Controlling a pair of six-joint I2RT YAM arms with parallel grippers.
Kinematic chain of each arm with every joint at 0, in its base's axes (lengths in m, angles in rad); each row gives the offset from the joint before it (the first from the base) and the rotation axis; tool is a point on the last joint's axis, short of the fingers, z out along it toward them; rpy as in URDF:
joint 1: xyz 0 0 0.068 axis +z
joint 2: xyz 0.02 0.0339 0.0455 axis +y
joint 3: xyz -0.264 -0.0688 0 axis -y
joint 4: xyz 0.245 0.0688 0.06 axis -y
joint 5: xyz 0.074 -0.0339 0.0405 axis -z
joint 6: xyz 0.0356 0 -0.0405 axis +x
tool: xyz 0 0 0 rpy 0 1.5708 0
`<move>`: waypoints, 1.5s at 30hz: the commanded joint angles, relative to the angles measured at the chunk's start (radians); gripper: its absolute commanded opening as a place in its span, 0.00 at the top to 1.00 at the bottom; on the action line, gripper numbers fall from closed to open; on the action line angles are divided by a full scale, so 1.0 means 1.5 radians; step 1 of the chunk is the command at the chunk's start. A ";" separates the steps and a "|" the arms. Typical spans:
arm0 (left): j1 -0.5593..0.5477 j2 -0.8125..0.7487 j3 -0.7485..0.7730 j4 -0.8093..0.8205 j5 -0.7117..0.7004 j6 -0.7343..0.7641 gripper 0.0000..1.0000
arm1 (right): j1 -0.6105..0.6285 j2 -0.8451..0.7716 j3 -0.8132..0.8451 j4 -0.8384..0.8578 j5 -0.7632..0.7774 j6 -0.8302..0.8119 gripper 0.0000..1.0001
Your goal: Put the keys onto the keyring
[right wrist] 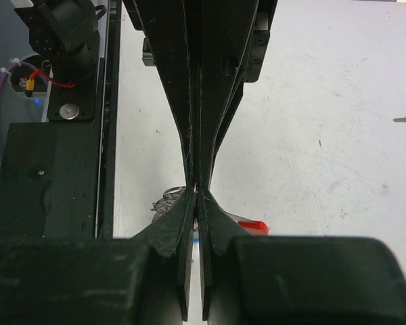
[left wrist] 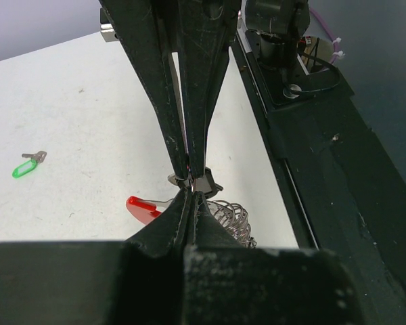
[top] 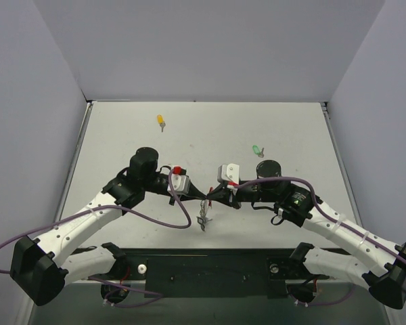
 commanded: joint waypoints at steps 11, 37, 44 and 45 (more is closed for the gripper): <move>-0.002 -0.017 -0.031 0.182 0.056 -0.125 1.00 | 0.005 0.008 0.019 0.053 0.040 0.028 1.00; -0.002 -0.001 -0.060 0.319 0.080 -0.250 1.00 | 0.014 0.011 0.024 0.008 0.016 0.014 1.00; -0.002 -0.028 -0.081 0.309 0.054 -0.203 1.00 | -0.016 0.019 0.019 0.041 -0.001 0.098 1.00; -0.002 -0.034 -0.082 0.309 0.052 -0.195 1.00 | -0.017 0.020 0.019 0.042 -0.004 0.109 1.00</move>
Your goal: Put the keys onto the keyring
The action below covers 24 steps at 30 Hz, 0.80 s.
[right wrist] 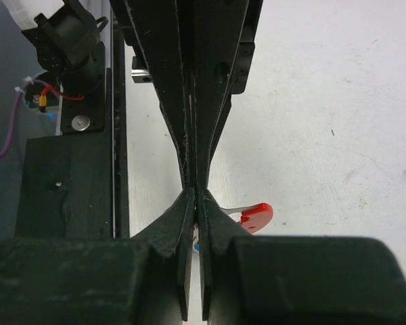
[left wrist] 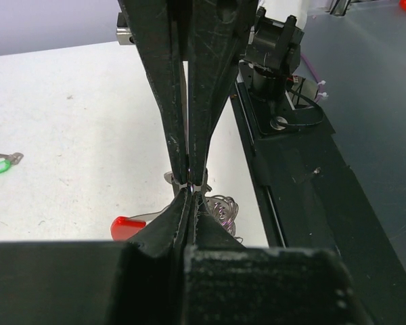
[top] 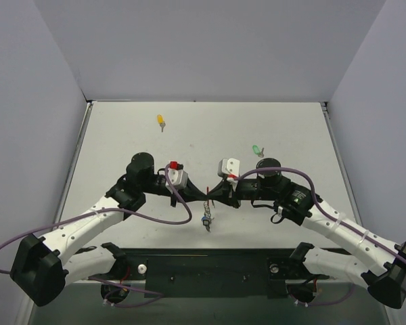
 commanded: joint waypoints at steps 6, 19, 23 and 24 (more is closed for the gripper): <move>-0.011 -0.048 0.005 0.035 0.019 0.076 1.00 | -0.025 0.020 0.003 0.079 -0.029 0.111 1.00; -0.010 -0.068 0.002 0.004 -0.013 0.104 1.00 | -0.038 0.022 0.004 0.075 -0.029 0.118 1.00; -0.011 -0.042 0.007 0.033 0.017 0.060 1.00 | -0.015 0.022 0.017 0.031 -0.027 0.034 1.00; -0.011 -0.031 0.005 0.048 0.027 0.040 1.00 | -0.009 0.024 0.019 0.026 -0.026 0.017 1.00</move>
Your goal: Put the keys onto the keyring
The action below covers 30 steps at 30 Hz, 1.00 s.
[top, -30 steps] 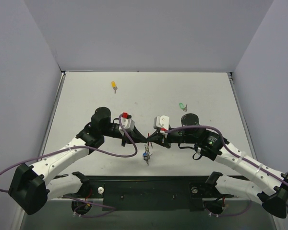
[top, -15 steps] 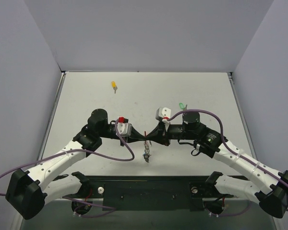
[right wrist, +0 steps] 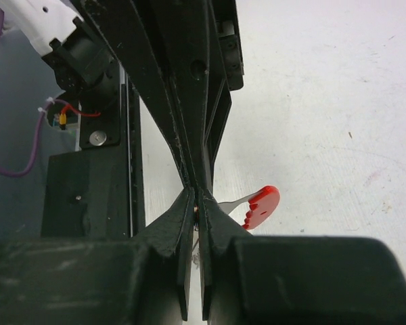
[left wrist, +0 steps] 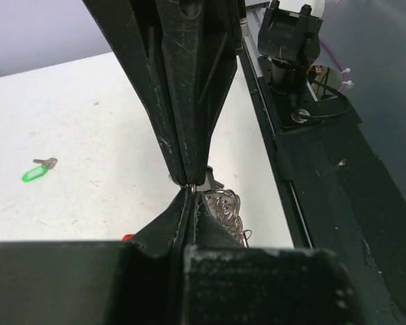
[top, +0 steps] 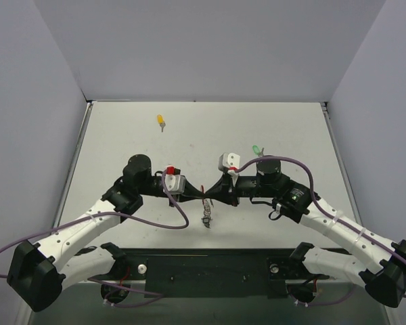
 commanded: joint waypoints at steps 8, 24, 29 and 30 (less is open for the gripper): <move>-0.016 0.041 0.016 0.085 0.058 -0.062 1.00 | 0.024 0.007 0.020 -0.045 0.023 -0.121 1.00; -0.016 -0.017 -0.013 0.097 0.003 -0.014 1.00 | -0.011 0.003 -0.004 0.015 0.008 0.019 1.00; -0.016 -0.036 -0.022 0.097 -0.024 -0.002 1.00 | -0.022 0.008 -0.011 0.036 -0.003 0.060 1.00; -0.016 -0.040 -0.022 0.098 -0.025 0.000 1.00 | -0.023 0.008 -0.013 0.039 -0.004 0.087 1.00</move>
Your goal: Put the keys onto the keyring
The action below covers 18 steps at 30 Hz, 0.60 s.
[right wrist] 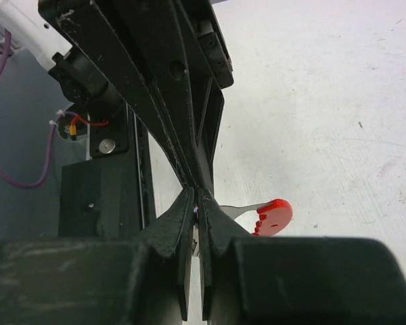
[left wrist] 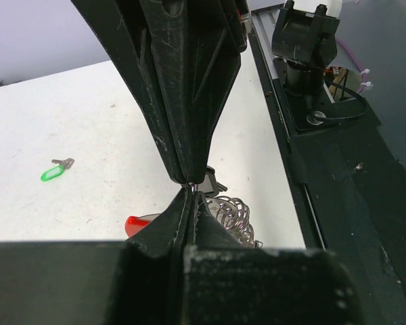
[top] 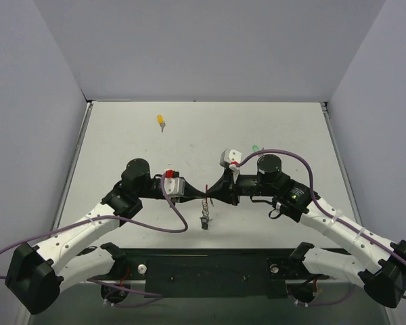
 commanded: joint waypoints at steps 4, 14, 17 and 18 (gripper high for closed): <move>-0.005 -0.042 0.002 0.046 -0.014 0.026 1.00 | -0.023 0.007 -0.015 0.060 -0.003 0.089 1.00; -0.005 -0.050 -0.004 0.052 -0.031 0.028 1.00 | -0.032 0.007 -0.021 0.076 -0.002 0.114 1.00; -0.005 -0.050 -0.004 0.066 -0.032 0.022 1.00 | -0.031 0.008 -0.022 0.075 -0.002 0.114 1.00; -0.005 -0.050 -0.005 0.070 -0.034 0.022 1.00 | -0.031 0.008 -0.022 0.072 -0.002 0.113 1.00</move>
